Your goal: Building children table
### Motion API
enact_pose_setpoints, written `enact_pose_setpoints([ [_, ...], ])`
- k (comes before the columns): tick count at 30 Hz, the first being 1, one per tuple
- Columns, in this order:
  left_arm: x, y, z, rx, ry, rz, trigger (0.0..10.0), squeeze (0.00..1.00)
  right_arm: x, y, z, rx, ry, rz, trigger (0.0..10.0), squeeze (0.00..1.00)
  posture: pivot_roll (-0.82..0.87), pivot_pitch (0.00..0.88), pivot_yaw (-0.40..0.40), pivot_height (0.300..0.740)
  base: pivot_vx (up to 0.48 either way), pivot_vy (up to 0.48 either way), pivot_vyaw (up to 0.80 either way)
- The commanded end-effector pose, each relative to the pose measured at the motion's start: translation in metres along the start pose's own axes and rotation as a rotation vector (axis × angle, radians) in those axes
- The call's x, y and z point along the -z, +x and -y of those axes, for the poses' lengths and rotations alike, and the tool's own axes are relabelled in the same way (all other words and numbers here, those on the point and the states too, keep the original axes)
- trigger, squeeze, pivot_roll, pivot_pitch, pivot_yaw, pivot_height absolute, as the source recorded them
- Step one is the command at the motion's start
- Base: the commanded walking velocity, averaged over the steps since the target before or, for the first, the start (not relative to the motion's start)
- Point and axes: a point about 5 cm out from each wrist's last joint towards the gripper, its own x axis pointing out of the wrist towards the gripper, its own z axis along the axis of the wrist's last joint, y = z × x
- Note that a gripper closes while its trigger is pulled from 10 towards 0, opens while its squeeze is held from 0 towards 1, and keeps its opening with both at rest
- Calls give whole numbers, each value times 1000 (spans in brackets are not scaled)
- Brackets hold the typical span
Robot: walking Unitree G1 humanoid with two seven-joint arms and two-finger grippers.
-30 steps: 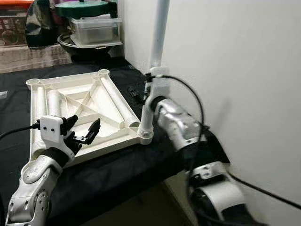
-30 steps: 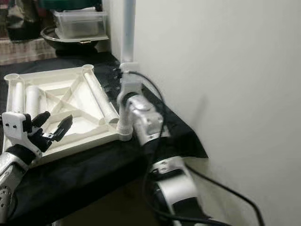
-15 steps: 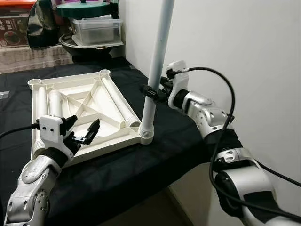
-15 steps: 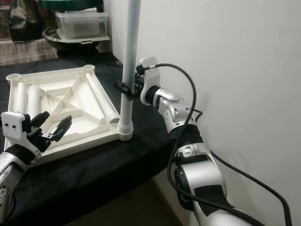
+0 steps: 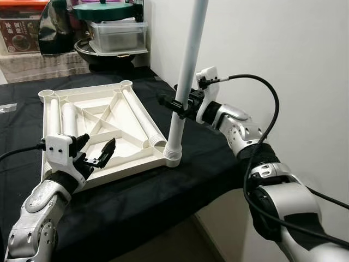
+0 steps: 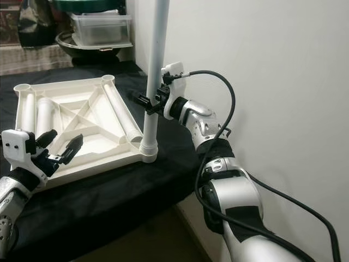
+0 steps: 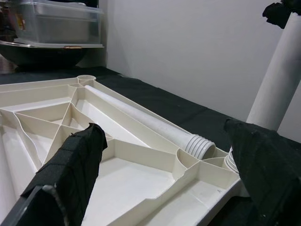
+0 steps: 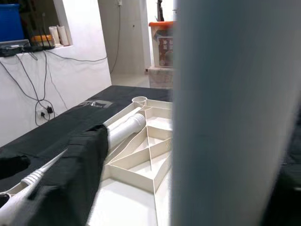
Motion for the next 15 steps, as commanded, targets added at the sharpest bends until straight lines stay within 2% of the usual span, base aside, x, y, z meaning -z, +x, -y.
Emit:
enact_pose_setpoints([
  [1, 2, -2, -2, -6, 6, -11, 10000, 0, -3, 1, 0, -11, -24, 2, 0, 0, 104, 0, -109, 740, 0, 0, 0],
  [11, 4, -3, -1, -9, 3, -16, 10000, 0, 3, -5, 7, -12, -41, -32, 0, 0, 102, 0, -114, 740, 0, 0, 0],
  [15, 6, -4, 0, -6, 2, -21, 10000, 0, 13, -6, 9, 48, -54, -80, 0, 0, 101, 0, -111, 740, 0, 0, 0],
])
